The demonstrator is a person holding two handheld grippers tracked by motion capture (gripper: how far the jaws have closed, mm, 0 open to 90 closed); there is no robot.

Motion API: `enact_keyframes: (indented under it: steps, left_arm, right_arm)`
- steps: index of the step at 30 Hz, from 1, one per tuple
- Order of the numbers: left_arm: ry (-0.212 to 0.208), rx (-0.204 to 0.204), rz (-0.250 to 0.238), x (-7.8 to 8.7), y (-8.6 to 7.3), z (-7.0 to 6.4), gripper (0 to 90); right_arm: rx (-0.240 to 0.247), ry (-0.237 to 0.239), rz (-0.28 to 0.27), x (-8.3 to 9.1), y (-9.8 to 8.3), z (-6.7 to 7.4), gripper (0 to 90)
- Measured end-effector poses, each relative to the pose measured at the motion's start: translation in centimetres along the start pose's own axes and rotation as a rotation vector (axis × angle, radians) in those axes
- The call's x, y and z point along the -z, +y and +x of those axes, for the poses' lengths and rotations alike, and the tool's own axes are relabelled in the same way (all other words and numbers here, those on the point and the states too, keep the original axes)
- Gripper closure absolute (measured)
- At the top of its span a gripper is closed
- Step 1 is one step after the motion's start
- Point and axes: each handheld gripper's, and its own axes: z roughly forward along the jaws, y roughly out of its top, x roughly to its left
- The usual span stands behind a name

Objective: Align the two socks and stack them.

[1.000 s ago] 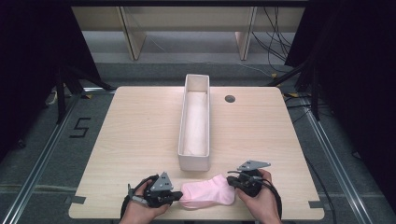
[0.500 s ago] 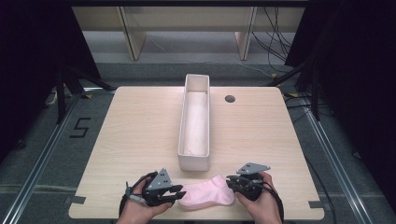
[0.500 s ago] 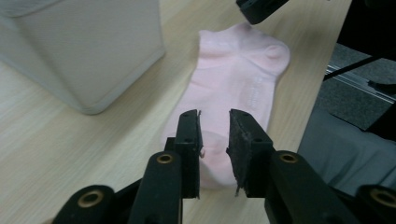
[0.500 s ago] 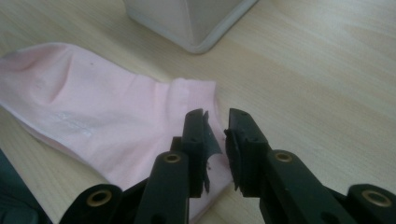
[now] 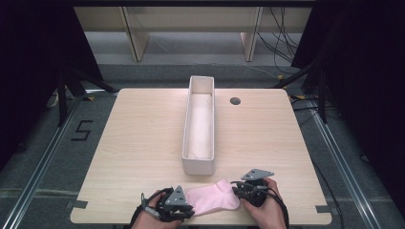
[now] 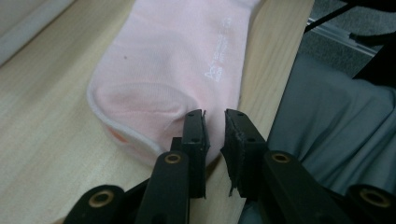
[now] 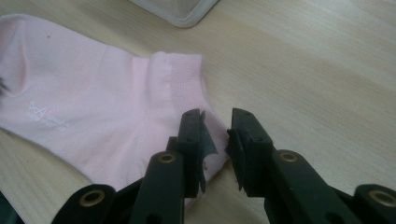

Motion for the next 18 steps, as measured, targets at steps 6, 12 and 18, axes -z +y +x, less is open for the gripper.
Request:
enact_keyframes:
  steps: [6, 12, 18]
  left_arm:
    - [0.043, -0.007, 0.023, 0.4, -0.1, 0.6, 77.2]
    - [0.071, 0.031, 0.025, 1.0, -0.5, 1.5, 76.5]
    - [0.089, 0.075, -0.036, 2.2, -0.7, 2.0, 70.0]
  right_arm:
    - [0.008, 0.006, 0.012, 0.0, 0.0, 0.0, 73.6]
    - [0.019, 0.017, 0.039, -0.2, -0.4, 0.6, 73.6]
    - [-0.020, 0.024, -0.018, 0.5, 0.1, 0.9, 73.1]
